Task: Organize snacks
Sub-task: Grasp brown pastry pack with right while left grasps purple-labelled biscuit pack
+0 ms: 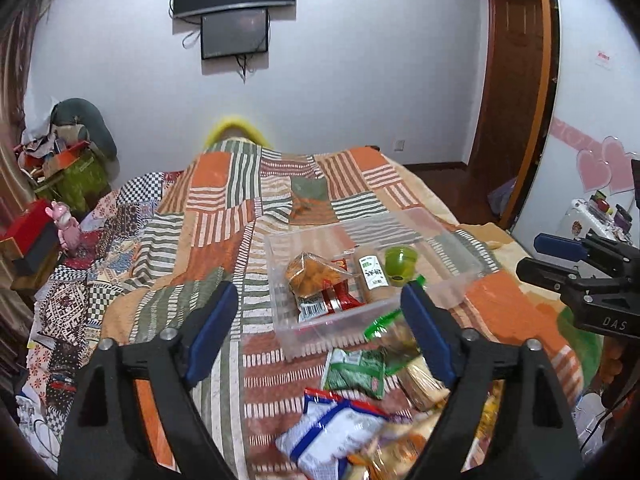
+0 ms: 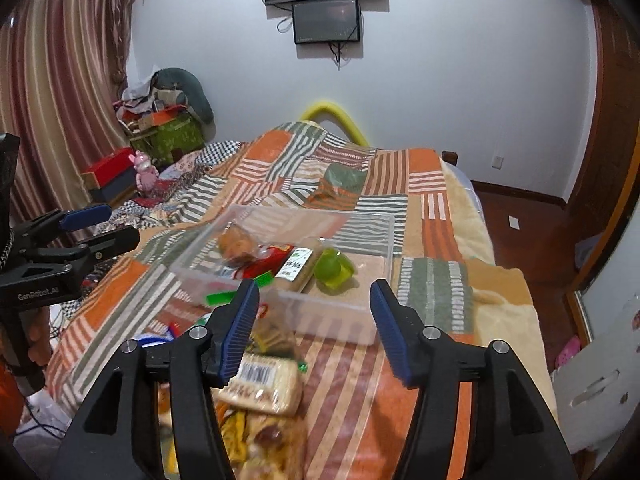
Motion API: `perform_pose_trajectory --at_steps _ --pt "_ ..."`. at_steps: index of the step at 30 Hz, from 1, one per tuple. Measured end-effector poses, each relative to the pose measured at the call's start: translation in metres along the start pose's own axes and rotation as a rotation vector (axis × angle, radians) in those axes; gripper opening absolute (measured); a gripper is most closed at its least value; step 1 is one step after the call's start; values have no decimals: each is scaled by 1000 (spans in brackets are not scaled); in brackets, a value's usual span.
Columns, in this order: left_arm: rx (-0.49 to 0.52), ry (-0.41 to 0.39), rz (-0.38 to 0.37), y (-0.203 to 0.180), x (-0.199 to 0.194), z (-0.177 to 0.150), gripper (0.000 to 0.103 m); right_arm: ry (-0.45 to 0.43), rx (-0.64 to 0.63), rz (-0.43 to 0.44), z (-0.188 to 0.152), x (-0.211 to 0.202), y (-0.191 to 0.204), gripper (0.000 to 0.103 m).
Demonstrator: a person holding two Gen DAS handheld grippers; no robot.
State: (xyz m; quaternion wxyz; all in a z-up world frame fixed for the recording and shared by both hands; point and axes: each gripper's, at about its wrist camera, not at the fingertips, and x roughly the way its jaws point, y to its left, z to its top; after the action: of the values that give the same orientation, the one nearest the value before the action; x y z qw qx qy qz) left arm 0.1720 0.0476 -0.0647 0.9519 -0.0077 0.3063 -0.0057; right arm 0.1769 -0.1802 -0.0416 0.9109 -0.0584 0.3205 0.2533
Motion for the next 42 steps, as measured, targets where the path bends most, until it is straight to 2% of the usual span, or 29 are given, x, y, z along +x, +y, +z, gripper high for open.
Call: perform_pose_trajectory --at_steps 4,8,24,26,28,31,42 --pt "-1 1 -5 -3 -23 -16 93 -7 13 5 -11 -15 4 58" --pt "-16 44 -24 -6 -31 -36 95 7 24 11 -27 -24 8 59" --pt "-69 317 -80 -12 -7 -137 95 199 48 9 -104 -5 17 61" --pt "-80 335 -88 -12 -2 -146 91 219 53 9 -109 -2 16 61" --pt "-89 347 -96 -13 2 -153 77 235 61 10 -113 1 15 61" --pt "-114 372 -132 -15 10 -160 62 254 71 14 -116 6 13 61" --pt "-103 417 -216 -32 31 -160 60 281 69 53 -116 21 15 61"
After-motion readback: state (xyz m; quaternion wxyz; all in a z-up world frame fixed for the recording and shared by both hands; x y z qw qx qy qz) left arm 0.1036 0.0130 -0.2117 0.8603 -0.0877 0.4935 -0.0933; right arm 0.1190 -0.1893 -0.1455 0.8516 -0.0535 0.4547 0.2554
